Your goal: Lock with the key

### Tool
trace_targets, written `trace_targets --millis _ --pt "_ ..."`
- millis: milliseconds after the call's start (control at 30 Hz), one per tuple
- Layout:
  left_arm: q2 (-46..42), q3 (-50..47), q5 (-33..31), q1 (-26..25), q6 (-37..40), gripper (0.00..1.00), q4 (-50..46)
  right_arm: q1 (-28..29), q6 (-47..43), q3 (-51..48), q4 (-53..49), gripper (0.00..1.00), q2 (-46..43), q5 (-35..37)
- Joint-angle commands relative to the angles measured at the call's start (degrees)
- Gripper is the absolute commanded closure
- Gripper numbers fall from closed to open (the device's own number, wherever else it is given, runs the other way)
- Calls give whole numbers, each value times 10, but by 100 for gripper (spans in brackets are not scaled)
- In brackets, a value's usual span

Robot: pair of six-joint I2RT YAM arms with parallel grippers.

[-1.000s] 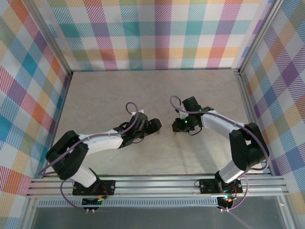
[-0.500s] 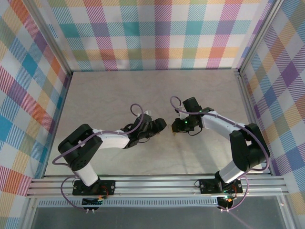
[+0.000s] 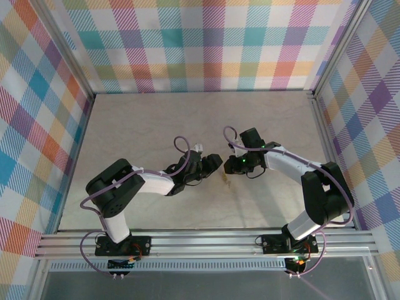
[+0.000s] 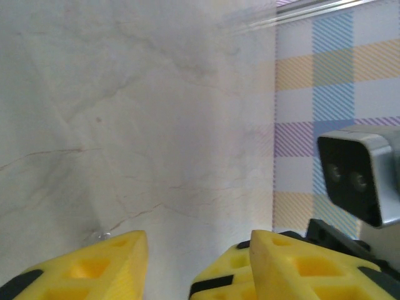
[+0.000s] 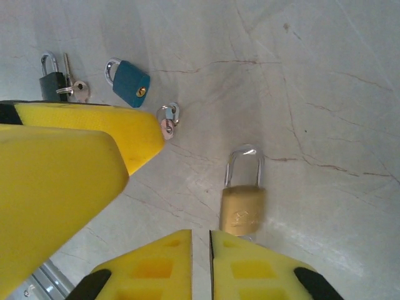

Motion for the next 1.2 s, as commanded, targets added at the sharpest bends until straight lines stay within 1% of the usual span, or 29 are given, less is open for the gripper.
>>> trace_targets --millis 0,100,167,233,300,367,400,500,567,600,667,733,867,1067,1167 --pt "25 -7 16 -10 -30 56 76 4 8 -7 11 100 -8 -18" --pt "37 -8 28 -10 -38 61 93 4 6 -7 7 100 -8 -13" --pt "23 -26 21 -1 -38 61 102 5 2 -7 -3 100 -12 12" --pt "-5 -42 14 12 -25 61 83 5 4 -9 -11 100 -16 32" --pt "-38 -50 -1 18 -2 59 37 8 13 -14 -12 87 -15 38" --pt "-64 -48 -14 16 22 55 -8 28 27 -14 -18 75 -8 58" --pt "-74 -48 -22 14 30 54 -25 39 37 -16 -20 72 -4 74" --pt "-93 -50 -38 12 45 52 -54 60 87 -21 -27 57 5 112" --pt "-102 -53 -42 12 51 52 -65 67 120 -31 -20 47 8 123" --pt "-106 -53 -44 11 54 52 -74 73 139 -36 -19 43 10 135" --pt "-118 -53 -50 10 62 51 -91 82 166 -44 -12 39 17 156" --pt "-132 -55 -58 10 70 51 -107 84 198 -53 -5 36 21 178" --pt "-167 -58 -77 8 90 50 -146 90 232 -59 10 35 30 197" --pt "-213 -65 -105 8 114 49 -188 133 249 -10 -38 34 56 281" --pt "-231 -67 -116 8 123 48 -212 136 268 18 -78 36 89 307"
